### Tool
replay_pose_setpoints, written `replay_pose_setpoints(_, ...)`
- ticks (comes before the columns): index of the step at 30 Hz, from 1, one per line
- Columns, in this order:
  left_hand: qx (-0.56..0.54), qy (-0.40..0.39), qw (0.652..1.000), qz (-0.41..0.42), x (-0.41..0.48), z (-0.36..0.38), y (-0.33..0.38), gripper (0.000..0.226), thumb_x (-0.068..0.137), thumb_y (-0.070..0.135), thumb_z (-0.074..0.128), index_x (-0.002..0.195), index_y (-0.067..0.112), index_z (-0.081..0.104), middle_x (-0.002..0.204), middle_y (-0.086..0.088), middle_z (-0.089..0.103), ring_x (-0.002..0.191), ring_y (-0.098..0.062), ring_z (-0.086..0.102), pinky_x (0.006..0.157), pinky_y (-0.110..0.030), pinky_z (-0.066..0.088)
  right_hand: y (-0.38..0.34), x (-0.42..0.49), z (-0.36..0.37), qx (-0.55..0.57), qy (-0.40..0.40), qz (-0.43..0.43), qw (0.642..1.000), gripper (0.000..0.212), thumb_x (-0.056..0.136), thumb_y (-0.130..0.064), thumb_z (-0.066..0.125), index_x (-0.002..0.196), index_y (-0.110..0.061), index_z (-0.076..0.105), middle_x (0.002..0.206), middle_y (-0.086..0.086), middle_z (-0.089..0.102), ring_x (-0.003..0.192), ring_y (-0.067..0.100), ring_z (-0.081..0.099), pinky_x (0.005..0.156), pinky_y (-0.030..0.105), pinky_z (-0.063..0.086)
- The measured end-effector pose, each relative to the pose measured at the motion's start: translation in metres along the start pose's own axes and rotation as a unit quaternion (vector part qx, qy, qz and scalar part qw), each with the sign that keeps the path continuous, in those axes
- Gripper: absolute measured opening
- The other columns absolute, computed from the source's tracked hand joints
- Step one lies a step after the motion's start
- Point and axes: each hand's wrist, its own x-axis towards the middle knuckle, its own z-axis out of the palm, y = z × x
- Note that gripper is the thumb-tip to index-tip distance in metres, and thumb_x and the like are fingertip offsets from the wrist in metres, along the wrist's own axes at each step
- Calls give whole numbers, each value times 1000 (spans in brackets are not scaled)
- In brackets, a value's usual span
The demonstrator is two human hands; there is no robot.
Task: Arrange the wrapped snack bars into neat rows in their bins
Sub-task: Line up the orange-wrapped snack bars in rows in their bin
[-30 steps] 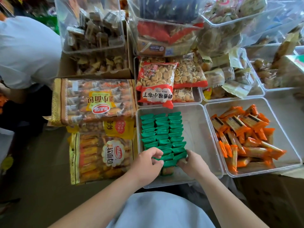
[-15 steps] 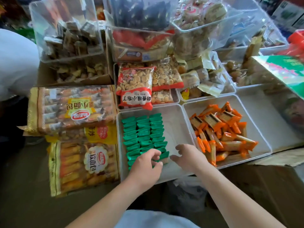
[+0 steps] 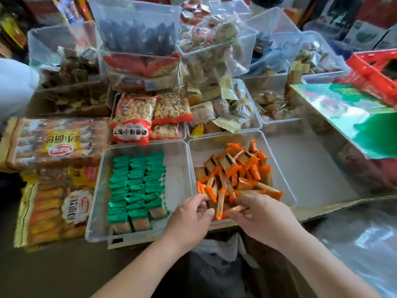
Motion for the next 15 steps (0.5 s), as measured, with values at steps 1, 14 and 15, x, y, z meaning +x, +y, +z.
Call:
replay_pose_setpoints(1, 20, -3, 1000, 2, -2, -1, 1, 53, 96, 45, 62, 146, 27, 55, 129, 10, 64, 120, -9, 61, 104, -32, 50, 4, 1, -2, 1, -1, -8, 1000, 37, 96, -66, 51, 113, -38, 67, 103, -18, 69, 96, 6, 65, 73, 24, 55)
replay_pose_setpoints(14, 121, 43, 989, 73, 111, -2, -6, 55, 107, 44, 42, 158, 25, 36, 168, 7, 25, 157, -13, 11, 127, -28, 6, 12, 101, -18, -13, -58, -7, 998, 36, 100, -58, 50, 129, -41, 62, 114, -23, 63, 102, 1, 62, 83, 18, 53)
replay_pose_setpoints(15, 120, 60, 988, 74, 124, 5, -8, 55, 107, 44, 40, 159, 24, 36, 169, 7, 24, 158, -13, 8, 126, -27, 1, 13, 116, -17, -15, -56, -13, 998, 37, 100, -58, 51, 132, -42, 60, 117, -24, 62, 104, 2, 62, 83, 18, 53)
